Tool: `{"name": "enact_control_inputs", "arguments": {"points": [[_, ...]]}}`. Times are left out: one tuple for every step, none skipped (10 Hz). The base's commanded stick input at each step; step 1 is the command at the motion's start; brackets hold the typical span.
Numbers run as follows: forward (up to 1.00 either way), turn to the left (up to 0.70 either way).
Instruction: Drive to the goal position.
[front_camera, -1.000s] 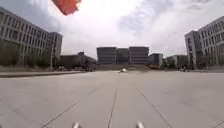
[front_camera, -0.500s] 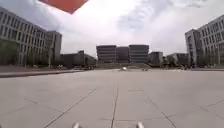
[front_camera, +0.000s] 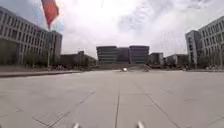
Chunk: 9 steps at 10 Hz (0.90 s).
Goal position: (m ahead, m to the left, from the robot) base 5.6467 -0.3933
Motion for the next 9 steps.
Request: {"name": "enact_control_inputs", "arguments": {"points": [[0.7, 0.0], [0.7, 0.0], [0.7, 0.0], [0.7, 0.0], [0.7, 0.0], [0.7, 0.0], [0.7, 0.0], [0.7, 0.0], [0.7, 0.0]]}}
